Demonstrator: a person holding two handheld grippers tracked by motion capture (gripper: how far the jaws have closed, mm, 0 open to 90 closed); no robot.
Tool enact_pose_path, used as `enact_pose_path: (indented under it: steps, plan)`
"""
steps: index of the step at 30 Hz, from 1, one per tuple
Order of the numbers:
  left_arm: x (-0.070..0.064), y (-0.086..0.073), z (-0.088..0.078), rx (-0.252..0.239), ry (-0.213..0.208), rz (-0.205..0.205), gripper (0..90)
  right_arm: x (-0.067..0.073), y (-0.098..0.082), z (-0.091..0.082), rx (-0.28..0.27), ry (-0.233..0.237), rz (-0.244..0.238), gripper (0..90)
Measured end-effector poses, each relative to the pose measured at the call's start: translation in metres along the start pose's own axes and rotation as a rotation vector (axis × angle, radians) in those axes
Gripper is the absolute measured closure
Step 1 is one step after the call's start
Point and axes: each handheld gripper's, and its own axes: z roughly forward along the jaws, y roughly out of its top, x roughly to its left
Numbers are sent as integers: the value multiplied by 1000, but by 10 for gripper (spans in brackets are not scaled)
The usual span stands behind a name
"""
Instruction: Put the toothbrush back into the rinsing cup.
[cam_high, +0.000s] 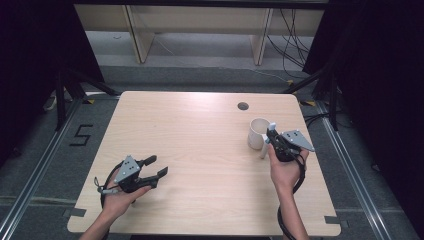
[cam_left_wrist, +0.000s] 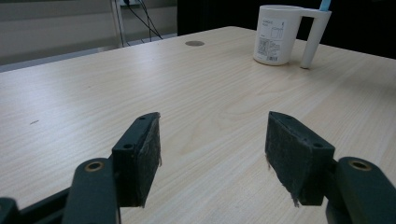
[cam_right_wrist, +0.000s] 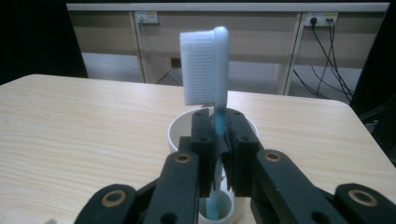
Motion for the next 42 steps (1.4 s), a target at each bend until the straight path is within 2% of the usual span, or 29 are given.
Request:
enact_pose_path:
  steps: [1,4,5,6,9,10,11,12,13,17,19,20,21,22,23,24,26,27,28,29,30,32,33,36,38,39,40,41,42]
  plan:
    - [0,0,-1,11,3,3,352,0,-1,0,3,0,13,833]
    - [-1,0,-1,19,4,6,352,-2,-3,0,12,-3,3,794]
    - [0,0,-1,18,5,5,352,-1,-4,-1,18,-7,25,762]
    - [0,0,-1,17,5,4,352,-3,-4,0,26,3,6,726]
    - [0,0,-1,0,-2,1,352,-3,-6,1,47,-15,5,623]
    - [0,0,-1,0,-2,0,351,-1,-6,0,72,-17,30,590]
    - [0,0,-1,0,-1,0,350,-2,-8,2,60,-19,5,544]
    - [0,0,-1,-2,-2,-1,350,-2,-8,2,60,-19,5,544]
    - [0,0,-1,-1,-3,0,350,-3,-8,2,71,-22,-19,519]
    - [0,-1,-2,16,5,2,349,-3,-11,1,118,-21,9,446]
    - [0,-1,-1,2,4,-1,349,-3,-12,0,123,-25,3,440]
    - [0,-1,-1,-4,2,-1,349,-4,-13,0,128,-15,-19,434]
    - [0,-1,-1,-3,3,-1,349,-3,-16,-2,146,-17,18,426]
    - [0,-2,-1,-4,2,-3,349,-3,-16,-2,146,-17,18,426]
    - [0,-2,-1,-6,3,-2,348,-5,-17,-3,141,-18,-3,426]
    - [0,-2,-1,-6,3,-1,347,-5,-18,-5,147,-8,15,427]
    - [0,-1,-3,7,12,-1,346,-5,-20,-9,154,-11,5,426]
    - [0,-1,-3,5,13,-4,346,-4,-21,-12,160,-12,24,426]
    - [1,-1,-3,5,14,-5,346,-6,-21,-13,151,2,8,426]
    - [1,-1,-3,4,15,-4,346,-5,-22,-17,165,-9,29,427]
    - [1,-2,-3,5,14,-5,346,-7,-22,-20,169,-12,10,426]
    - [1,-2,-2,-5,7,-4,345,-8,-23,-23,153,6,14,436]
    - [1,-2,-2,11,14,-2,344,-10,-25,-28,150,25,25,440]
    - [1,-2,-2,11,14,0,343,-10,-28,-33,149,7,13,440]
    - [1,-2,-2,11,13,0,342,-12,-32,-37,159,19,18,437]
    - [1,-2,-2,11,13,0,341,-11,-35,-39,168,6,35,439]
    - [1,-2,-2,11,13,0,341,-14,-37,-40,160,16,12,449]
    - [1,-2,-2,11,13,-2,341,-14,-39,-43,146,-8,6,458]
    - [1,-2,-2,11,13,-2,341,-14,-42,-45,138,-4,21,461]
